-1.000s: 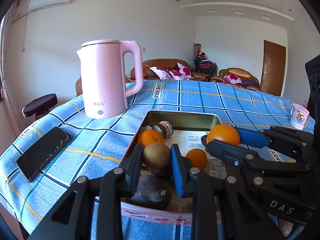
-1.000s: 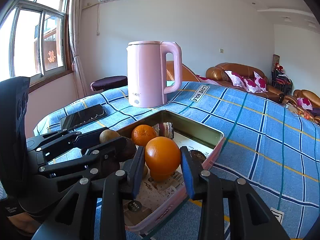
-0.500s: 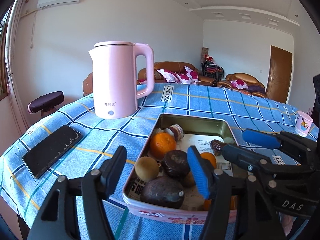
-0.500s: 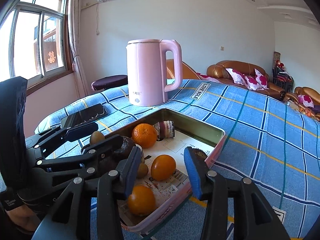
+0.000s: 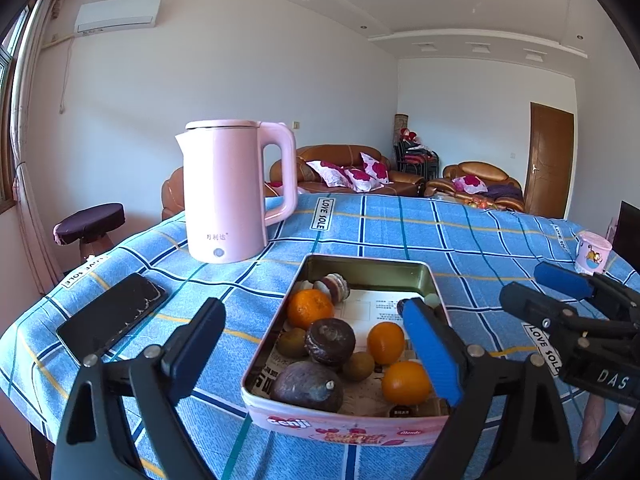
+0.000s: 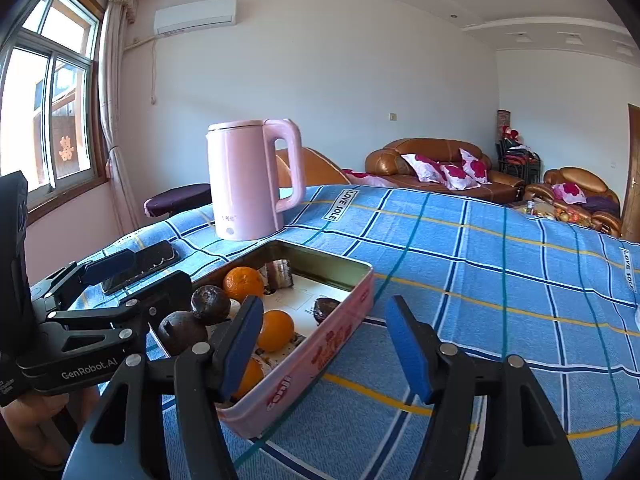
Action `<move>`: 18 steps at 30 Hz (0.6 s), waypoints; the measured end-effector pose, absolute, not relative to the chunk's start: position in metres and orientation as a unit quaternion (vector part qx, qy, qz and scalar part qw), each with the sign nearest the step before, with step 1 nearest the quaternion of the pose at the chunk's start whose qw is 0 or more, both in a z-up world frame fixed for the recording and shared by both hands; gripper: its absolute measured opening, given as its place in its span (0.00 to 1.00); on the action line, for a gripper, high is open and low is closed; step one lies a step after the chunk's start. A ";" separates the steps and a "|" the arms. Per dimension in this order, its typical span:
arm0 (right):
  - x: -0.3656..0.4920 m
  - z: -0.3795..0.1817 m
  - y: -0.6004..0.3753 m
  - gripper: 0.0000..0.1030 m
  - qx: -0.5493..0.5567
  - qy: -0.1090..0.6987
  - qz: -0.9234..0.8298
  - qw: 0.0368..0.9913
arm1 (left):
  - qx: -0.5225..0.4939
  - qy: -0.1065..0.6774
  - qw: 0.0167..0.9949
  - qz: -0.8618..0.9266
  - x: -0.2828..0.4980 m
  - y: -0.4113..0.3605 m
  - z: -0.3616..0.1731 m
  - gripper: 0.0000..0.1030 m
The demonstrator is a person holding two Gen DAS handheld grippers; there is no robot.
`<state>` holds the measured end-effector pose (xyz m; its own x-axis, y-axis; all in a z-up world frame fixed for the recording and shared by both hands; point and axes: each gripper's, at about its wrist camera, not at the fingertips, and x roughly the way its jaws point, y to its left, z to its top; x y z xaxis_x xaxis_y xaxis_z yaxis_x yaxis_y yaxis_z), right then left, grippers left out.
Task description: Organize fruits
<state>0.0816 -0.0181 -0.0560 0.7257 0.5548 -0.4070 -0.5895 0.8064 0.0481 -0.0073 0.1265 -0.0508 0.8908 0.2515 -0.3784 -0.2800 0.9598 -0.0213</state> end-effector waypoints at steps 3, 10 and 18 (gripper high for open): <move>0.076 -0.049 -0.028 0.69 -0.033 0.197 0.301 0.932 | -0.034 0.186 0.972 0.136 -0.010 0.123 -0.048 0.92; 0.064 -0.040 -0.035 0.70 -0.037 0.184 0.295 0.937 | -0.034 0.181 0.973 0.139 -0.014 0.122 -0.043 0.95; 0.061 -0.034 -0.043 0.71 -0.029 0.177 0.290 0.940 | -0.032 0.178 0.974 0.139 -0.016 0.120 -0.039 0.95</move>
